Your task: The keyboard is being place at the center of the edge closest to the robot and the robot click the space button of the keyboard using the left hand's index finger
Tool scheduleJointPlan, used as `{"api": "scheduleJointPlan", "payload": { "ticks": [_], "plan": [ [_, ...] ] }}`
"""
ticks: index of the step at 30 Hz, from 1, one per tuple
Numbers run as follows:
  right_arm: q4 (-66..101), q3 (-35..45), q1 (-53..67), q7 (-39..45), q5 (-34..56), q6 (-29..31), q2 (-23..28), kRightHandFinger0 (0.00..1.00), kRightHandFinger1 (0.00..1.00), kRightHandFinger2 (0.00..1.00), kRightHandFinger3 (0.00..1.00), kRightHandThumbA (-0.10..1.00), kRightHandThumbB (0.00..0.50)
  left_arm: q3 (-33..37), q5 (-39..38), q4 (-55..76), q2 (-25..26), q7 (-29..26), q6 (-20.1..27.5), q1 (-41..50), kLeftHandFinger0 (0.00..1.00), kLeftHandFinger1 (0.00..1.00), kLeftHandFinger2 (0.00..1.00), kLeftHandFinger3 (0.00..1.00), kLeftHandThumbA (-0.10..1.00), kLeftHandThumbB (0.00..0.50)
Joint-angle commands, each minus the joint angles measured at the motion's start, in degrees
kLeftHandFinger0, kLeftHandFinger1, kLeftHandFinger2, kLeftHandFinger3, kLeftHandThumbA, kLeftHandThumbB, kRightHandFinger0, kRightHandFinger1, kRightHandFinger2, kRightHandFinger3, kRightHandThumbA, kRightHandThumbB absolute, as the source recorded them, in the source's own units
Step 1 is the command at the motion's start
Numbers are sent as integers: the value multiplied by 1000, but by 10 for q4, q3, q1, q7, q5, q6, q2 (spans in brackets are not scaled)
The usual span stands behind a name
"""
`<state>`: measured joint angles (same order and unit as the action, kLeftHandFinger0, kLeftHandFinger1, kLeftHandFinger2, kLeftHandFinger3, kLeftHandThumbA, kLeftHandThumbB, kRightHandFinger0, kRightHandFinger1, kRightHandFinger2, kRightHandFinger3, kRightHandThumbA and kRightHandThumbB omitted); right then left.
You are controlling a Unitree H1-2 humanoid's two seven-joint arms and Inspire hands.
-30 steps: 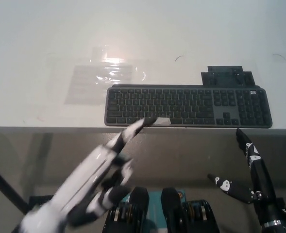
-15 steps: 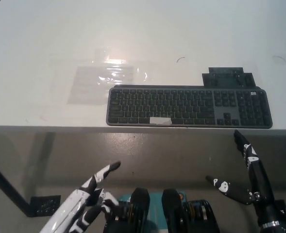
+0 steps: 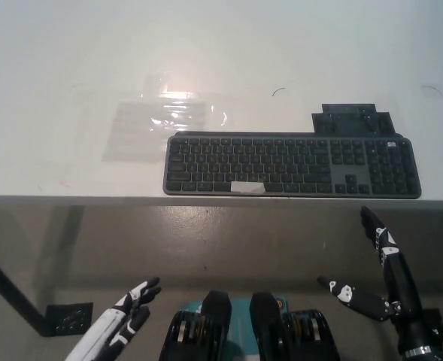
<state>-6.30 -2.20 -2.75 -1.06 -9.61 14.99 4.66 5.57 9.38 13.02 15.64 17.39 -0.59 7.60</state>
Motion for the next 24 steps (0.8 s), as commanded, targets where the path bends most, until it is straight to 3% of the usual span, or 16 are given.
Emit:
{"api": "scheduleJointPlan", "payload": {
  "ticks": [1, 7, 16, 24],
  "plan": [
    [12, -1, -3, -8, -4, 24, -1, 1000, 1000, 1000, 1000, 1000, 64, -10, -6, -1, -5, -21, 14, -8, 1000, 1000, 1000, 1000, 1000, 236],
    [12, 1, -6, -7, 0, 26, -1, 1000, 1000, 1000, 1000, 1000, 67, -6, 5, 0, -2, -20, 21, -14, 1000, 1000, 1000, 1000, 1000, 217],
    [11, 0, -7, -11, -10, 26, 0, 1000, 1000, 1000, 1000, 1000, 84, -6, 10, 6, -6, -24, 5, -14, 1000, 1000, 1000, 1000, 1000, 281],
    [14, 1, 1, -12, -6, 36, -1, 1000, 1000, 1000, 1000, 1000, 96, -14, -2, 5, -12, -29, 7, -12, 1000, 1000, 1000, 1000, 1000, 265]
  ]
}}
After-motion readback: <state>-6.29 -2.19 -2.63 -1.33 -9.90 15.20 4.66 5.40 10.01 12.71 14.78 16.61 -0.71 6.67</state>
